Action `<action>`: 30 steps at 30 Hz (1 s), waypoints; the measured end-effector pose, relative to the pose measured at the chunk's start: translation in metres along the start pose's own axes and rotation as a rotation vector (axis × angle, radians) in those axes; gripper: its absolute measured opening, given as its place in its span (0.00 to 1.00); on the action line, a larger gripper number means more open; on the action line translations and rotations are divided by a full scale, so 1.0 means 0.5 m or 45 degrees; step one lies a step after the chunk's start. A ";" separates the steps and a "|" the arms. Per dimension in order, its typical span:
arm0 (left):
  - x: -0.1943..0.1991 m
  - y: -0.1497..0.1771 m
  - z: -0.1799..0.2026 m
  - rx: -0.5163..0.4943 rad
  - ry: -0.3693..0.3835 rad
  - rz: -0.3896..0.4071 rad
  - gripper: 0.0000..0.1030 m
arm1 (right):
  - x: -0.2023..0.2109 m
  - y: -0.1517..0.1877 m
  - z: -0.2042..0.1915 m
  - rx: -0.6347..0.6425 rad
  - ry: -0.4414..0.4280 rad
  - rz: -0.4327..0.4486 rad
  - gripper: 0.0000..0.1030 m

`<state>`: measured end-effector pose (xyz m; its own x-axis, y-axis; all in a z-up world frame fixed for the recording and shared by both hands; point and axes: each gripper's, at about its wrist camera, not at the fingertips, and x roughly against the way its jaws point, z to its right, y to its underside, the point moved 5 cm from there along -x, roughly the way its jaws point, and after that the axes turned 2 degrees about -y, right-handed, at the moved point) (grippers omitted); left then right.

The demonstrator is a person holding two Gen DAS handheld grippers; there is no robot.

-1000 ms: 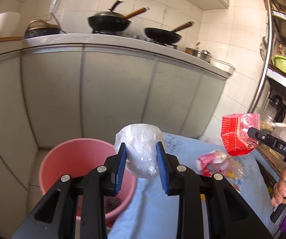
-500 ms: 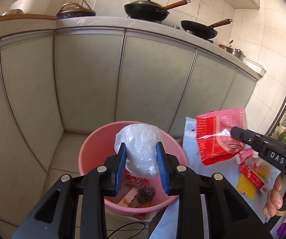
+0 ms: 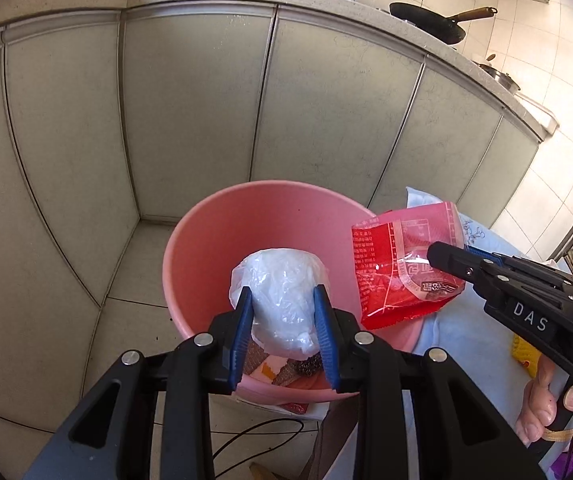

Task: Collect trash
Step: 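Open both tools to drop the bag and packet into the bucket, then move both open tools back over the remaining trash on the table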

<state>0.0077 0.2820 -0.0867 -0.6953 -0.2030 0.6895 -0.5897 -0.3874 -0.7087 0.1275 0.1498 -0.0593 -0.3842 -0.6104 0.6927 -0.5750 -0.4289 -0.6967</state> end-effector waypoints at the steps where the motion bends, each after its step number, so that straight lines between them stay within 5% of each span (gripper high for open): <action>1: -0.004 0.002 -0.001 0.000 -0.006 -0.004 0.29 | -0.003 0.000 0.000 -0.005 -0.003 0.002 0.07; 5: -0.010 0.006 0.000 0.012 -0.009 -0.018 0.32 | -0.014 0.005 0.002 -0.036 -0.039 -0.030 0.08; 11: -0.016 0.007 -0.003 0.045 -0.009 -0.047 0.35 | -0.011 0.005 0.007 -0.066 -0.067 -0.017 0.27; 30: 0.023 -0.013 0.036 0.083 0.087 -0.010 0.40 | 0.115 0.018 0.038 -0.078 -0.025 0.095 0.29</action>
<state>0.0110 0.2663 -0.0715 -0.7182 -0.1387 0.6819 -0.5692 -0.4466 -0.6903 0.1141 0.0981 -0.0295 -0.4139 -0.6522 0.6351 -0.5884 -0.3406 -0.7333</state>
